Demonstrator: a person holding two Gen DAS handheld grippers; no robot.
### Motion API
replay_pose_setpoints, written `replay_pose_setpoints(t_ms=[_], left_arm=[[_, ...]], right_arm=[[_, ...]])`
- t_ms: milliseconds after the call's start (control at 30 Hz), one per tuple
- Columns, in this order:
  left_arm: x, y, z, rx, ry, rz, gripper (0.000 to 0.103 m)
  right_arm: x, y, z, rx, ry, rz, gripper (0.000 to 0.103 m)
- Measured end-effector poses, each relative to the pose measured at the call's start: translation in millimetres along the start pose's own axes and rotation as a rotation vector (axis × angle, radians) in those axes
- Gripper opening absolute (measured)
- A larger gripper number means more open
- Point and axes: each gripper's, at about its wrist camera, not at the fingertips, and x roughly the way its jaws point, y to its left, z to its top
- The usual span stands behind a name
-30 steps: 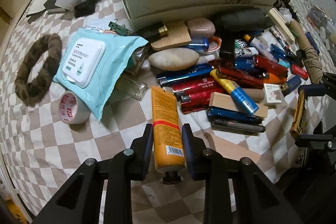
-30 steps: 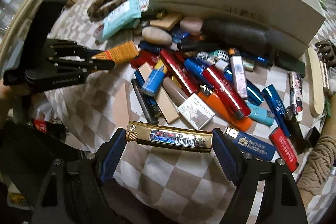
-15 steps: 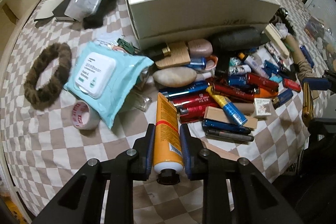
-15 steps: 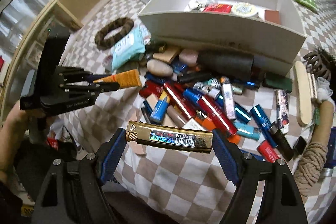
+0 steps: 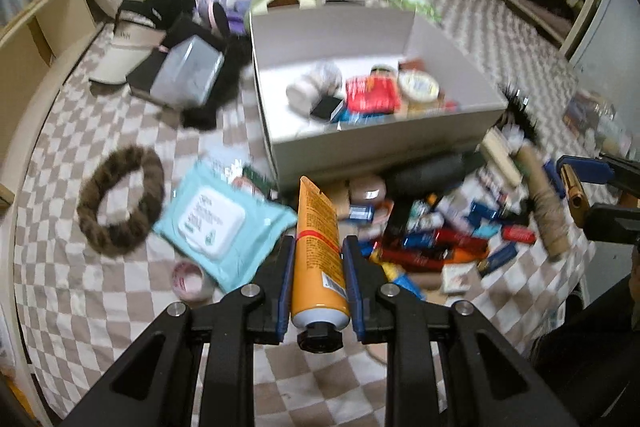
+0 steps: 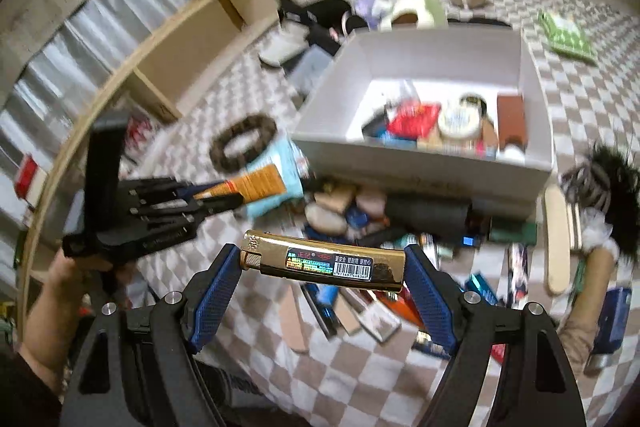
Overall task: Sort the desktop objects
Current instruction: 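Lift the orange tube and gold lighter and carry both over the white box, then lower the gold lighter into the box and open the right tool while the left holds the orange tube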
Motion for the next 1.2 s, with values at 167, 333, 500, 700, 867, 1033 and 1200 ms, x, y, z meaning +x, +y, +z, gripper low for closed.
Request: replay_pose_setpoints(t_ms=[167, 333, 500, 700, 867, 1033, 1200], left_arm=[[-11, -1, 24, -0.024, -0.067, -0.018, 0.023], [-11, -1, 47, -0.055, -0.109, -0.029, 0.023], [-5, -5, 71, -0.074, -0.134, -0.024, 0.024], [8, -11, 104, -0.066, -0.154, 0.012, 0.024], [32, -15, 128, -0.069, -0.147, 0.041, 0.024], [60, -19, 141, -0.065, -0.125, 0.051, 0.024], [86, -24, 144, -0.062, -0.091, 0.048, 0.024]], right_arm=[[-22, -2, 25, 0.025, -0.095, 0.014, 0.082], [-34, -11, 52, 0.066, -0.165, 0.016, 0.082], [-34, -22, 79, 0.098, -0.208, -0.012, 0.082], [-16, -49, 116, 0.193, -0.227, -0.063, 0.082], [13, -83, 134, 0.291, -0.218, -0.085, 0.082], [51, -113, 146, 0.340, -0.154, -0.129, 0.082], [85, -133, 154, 0.336, -0.080, -0.188, 0.082]])
